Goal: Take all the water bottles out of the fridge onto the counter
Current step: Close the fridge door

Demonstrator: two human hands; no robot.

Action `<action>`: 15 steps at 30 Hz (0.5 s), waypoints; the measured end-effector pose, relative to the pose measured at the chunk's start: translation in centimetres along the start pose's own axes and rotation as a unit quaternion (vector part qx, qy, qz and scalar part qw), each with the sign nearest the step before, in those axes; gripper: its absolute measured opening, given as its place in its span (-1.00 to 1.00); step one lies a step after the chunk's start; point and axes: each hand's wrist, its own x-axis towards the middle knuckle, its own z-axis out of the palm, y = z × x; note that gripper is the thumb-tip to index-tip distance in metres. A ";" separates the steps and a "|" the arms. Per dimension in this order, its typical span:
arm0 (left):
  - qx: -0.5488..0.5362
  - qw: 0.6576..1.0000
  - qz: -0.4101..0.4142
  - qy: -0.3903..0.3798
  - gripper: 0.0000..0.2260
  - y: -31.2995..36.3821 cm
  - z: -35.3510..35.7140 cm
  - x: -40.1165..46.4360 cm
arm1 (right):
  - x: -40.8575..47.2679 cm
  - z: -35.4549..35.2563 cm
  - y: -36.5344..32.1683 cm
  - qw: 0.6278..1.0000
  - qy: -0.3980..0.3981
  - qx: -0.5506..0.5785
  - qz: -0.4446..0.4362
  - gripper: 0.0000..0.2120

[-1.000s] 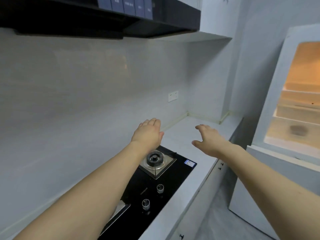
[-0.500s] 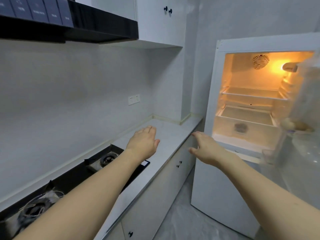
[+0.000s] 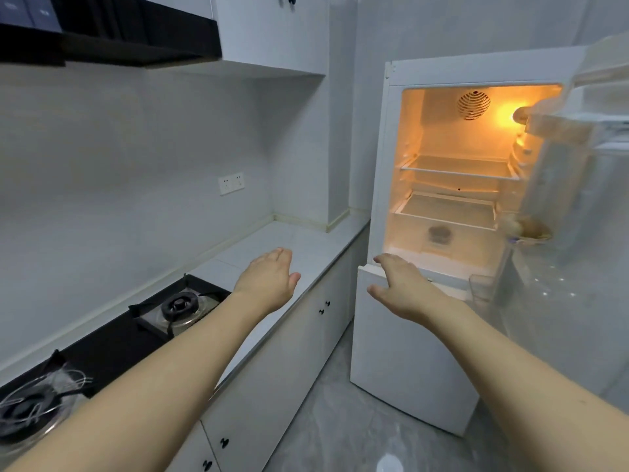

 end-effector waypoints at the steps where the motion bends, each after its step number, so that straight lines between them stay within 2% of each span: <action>1: 0.000 1.000 -0.004 -0.003 -0.56 0.7 0.0 -0.4 | -0.4 -0.1 0.6 1.000 0.000 0.002 -0.007 -0.44; 10: -0.014 0.997 -0.072 0.037 -0.56 10.3 -0.9 -4.6 | -5.5 -3.8 8.2 0.997 0.014 0.036 -0.067 -0.43; 15: -0.001 0.996 -0.078 0.042 -0.56 14.5 -1.1 -7.3 | -7.6 -5.1 10.4 0.994 0.004 0.041 -0.101 -0.42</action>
